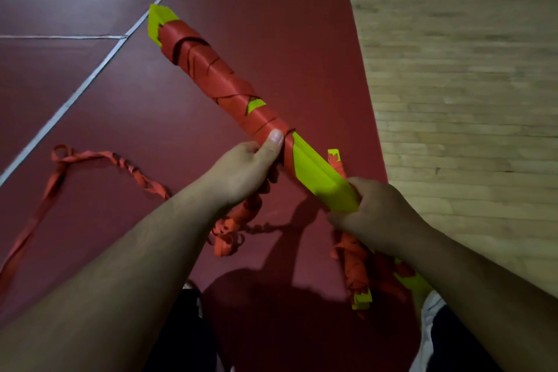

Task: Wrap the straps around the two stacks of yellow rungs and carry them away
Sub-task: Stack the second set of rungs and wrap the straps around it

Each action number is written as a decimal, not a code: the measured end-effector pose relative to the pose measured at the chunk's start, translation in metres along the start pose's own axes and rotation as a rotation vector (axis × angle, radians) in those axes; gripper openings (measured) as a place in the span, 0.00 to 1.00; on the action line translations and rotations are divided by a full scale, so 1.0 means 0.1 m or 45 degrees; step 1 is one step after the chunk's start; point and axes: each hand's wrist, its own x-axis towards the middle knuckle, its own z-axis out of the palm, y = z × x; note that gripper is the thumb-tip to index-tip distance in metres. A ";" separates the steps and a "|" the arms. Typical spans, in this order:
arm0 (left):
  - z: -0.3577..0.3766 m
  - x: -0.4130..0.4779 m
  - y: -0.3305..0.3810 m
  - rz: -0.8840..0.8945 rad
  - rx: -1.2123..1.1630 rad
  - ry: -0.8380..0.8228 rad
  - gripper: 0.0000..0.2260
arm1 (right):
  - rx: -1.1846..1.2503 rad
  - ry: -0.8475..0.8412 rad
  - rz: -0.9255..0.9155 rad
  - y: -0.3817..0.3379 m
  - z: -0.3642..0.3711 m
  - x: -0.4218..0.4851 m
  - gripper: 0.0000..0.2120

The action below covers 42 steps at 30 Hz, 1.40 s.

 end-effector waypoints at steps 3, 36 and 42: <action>0.01 -0.02 0.03 -0.089 -0.105 -0.004 0.39 | -0.147 0.129 -0.066 -0.03 0.00 -0.02 0.13; 0.00 -0.05 0.04 0.074 -0.456 0.094 0.25 | 0.410 -0.435 -0.039 -0.04 -0.16 0.03 0.11; -0.01 0.02 -0.05 0.002 -0.155 0.099 0.35 | 0.074 -0.064 -0.048 -0.05 -0.09 0.00 0.11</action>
